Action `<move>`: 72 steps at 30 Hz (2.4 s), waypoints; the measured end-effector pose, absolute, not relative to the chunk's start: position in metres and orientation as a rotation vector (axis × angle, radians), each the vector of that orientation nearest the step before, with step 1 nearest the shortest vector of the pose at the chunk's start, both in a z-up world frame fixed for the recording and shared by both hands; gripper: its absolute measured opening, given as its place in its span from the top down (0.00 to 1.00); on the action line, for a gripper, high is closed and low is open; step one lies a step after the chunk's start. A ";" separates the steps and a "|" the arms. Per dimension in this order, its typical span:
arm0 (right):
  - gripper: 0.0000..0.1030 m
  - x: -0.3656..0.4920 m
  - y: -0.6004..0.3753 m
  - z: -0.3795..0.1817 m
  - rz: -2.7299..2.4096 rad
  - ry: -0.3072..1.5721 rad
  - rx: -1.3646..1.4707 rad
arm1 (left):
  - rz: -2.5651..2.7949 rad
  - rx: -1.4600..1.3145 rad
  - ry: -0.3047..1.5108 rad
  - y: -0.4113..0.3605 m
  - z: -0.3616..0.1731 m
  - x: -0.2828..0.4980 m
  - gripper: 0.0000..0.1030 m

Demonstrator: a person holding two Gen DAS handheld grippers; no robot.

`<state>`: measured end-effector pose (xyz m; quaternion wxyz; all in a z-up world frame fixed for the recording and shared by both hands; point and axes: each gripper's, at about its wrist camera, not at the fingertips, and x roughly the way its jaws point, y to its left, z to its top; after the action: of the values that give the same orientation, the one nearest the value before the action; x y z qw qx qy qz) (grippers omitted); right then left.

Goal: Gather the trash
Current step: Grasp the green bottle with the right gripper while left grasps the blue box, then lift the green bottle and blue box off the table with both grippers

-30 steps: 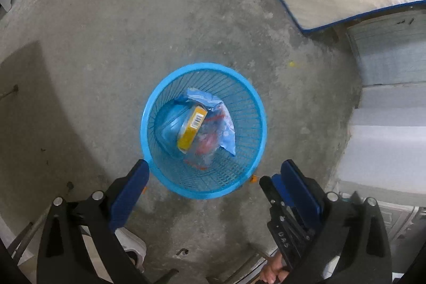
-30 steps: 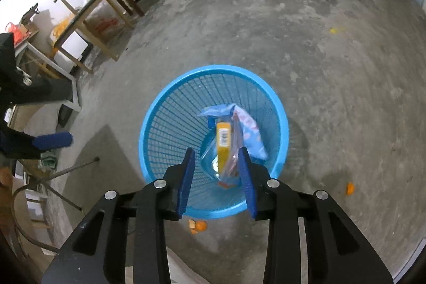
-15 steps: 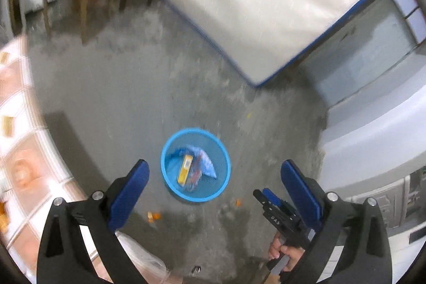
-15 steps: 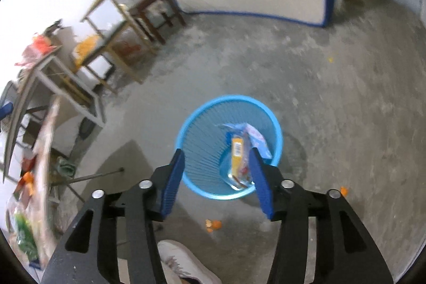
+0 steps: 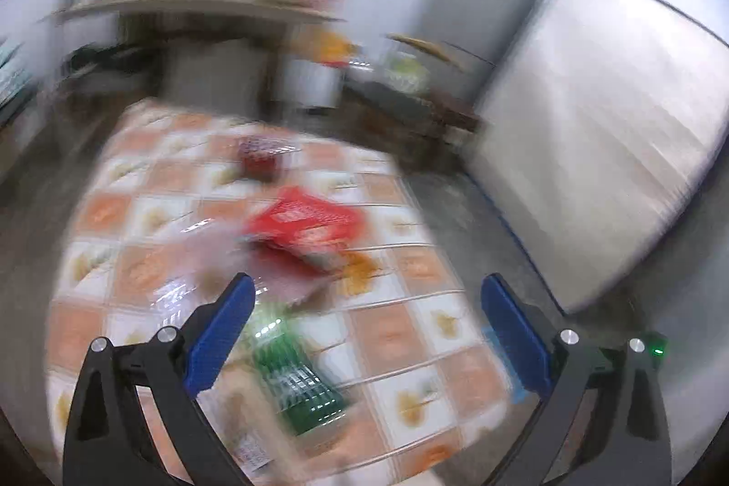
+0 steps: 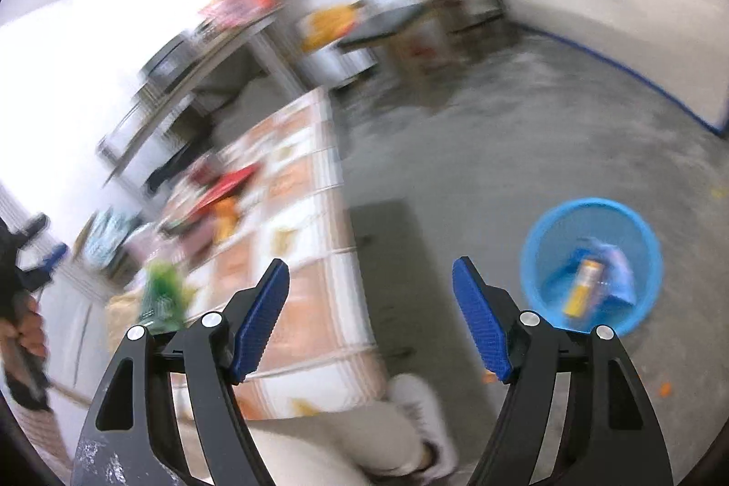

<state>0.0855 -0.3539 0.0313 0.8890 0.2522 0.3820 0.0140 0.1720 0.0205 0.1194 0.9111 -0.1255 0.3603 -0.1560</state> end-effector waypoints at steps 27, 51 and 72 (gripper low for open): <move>0.31 0.243 -0.077 0.020 0.550 1.212 0.397 | -0.353 -0.570 0.830 0.114 0.004 0.154 0.27; 0.48 0.250 -0.046 -0.003 0.520 1.285 0.236 | -0.302 -0.578 1.082 0.108 -0.054 0.199 0.57; 0.48 0.182 -0.119 0.011 0.446 1.290 0.238 | -0.244 -0.444 1.125 0.126 -0.039 0.170 0.67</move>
<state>0.1818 -0.1195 0.0108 0.7696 0.1098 0.5945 0.2055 0.1700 0.1263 -0.0387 0.8157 -0.2081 0.5275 -0.1143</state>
